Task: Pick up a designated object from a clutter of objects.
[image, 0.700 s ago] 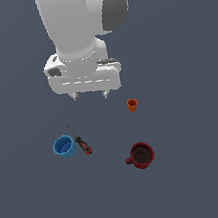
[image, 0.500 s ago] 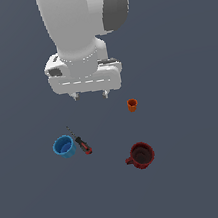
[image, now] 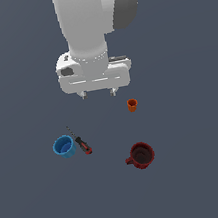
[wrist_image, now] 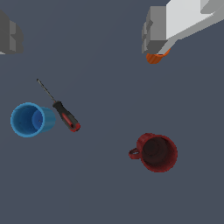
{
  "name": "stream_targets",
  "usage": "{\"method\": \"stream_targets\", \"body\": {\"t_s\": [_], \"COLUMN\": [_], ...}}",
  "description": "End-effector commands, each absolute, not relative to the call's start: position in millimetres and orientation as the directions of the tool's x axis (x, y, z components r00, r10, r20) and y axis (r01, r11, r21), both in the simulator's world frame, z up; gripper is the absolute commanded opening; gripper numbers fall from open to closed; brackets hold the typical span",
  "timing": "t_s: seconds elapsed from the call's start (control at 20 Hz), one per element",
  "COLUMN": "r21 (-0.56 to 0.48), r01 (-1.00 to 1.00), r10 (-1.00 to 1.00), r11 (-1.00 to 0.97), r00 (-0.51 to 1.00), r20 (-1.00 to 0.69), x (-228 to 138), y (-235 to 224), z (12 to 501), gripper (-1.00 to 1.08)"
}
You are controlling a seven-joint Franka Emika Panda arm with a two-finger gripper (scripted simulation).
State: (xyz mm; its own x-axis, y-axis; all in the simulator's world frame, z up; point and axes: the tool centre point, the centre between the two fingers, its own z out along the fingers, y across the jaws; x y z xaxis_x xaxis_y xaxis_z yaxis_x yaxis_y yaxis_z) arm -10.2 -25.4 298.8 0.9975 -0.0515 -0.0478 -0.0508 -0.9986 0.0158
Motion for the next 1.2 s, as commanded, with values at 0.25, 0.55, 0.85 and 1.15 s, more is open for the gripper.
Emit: {"method": "stream_targets", "body": {"t_s": [0.25,0.55,0.85,1.15], "r21": [0.017,0.02,0.023,0.023], "r01": [-0.051,-0.049,-0.045,-0.038], "r10": [-0.051,-0.049,-0.045,-0.039], "r11": [-0.999,-0.999,-0.999,-0.999], "r00": [0.998,0.998,0.998,0.999], "r20": [-0.046,-0.042,-0.034,-0.023], "x": [-11.3,-15.6,-26.5,-49.5], "y": [-20.6,-4.5,22.0,57.0], "z": [291.7,269.7,234.1,187.7], "gripper": [1.0,1.0,1.0,1.0]}}
